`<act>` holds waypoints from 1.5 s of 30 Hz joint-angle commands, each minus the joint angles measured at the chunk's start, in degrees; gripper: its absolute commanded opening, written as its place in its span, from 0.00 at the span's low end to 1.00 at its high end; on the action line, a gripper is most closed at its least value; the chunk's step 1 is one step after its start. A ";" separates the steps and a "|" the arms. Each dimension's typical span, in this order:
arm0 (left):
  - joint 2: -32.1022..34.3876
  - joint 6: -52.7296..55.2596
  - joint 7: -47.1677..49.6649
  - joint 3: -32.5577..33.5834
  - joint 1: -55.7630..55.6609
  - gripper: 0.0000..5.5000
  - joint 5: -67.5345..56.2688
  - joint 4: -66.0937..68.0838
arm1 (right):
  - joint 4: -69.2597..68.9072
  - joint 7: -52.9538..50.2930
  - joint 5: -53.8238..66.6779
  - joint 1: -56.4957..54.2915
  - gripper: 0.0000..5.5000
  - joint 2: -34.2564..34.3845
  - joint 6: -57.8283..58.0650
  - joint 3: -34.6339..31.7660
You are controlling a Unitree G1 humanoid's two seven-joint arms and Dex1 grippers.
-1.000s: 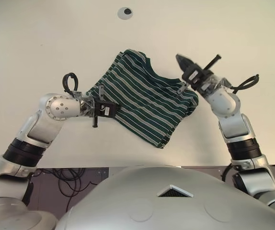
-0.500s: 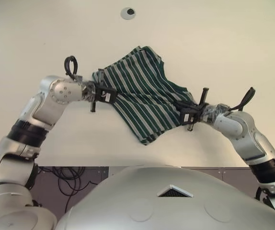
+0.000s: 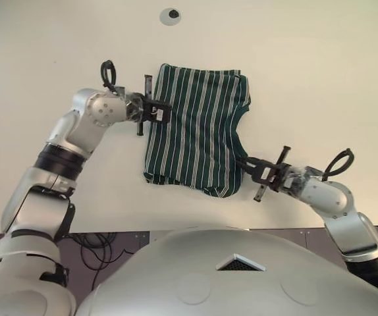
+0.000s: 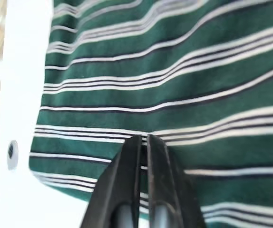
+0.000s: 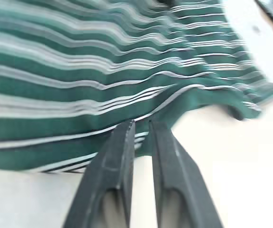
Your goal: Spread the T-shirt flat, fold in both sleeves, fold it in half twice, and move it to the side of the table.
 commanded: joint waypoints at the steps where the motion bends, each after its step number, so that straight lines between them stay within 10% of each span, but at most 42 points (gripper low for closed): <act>1: 3.26 -4.11 0.18 7.58 8.59 0.13 -8.88 -9.03 | -7.41 2.21 7.85 4.35 0.22 -1.36 1.37 -7.60; 10: 15.81 -5.26 -2.67 19.42 34.90 0.33 -13.11 -21.01 | -6.45 6.77 -4.42 13.62 0.52 -7.90 -5.22 -1.78; 26: 13.00 -3.63 -3.95 9.76 36.40 0.33 -4.23 -26.35 | 10.85 0.11 -24.83 -4.33 0.52 0.29 -6.25 15.77; 32: 13.32 -4.43 -5.76 5.17 33.62 0.33 -0.64 -25.92 | 12.02 0.99 -25.43 -2.87 0.31 -2.35 -5.54 18.03; 45: 17.28 4.13 -16.31 2.39 33.74 0.01 -13.55 -28.48 | 3.90 6.15 -11.92 4.92 0.01 -6.96 -2.15 11.46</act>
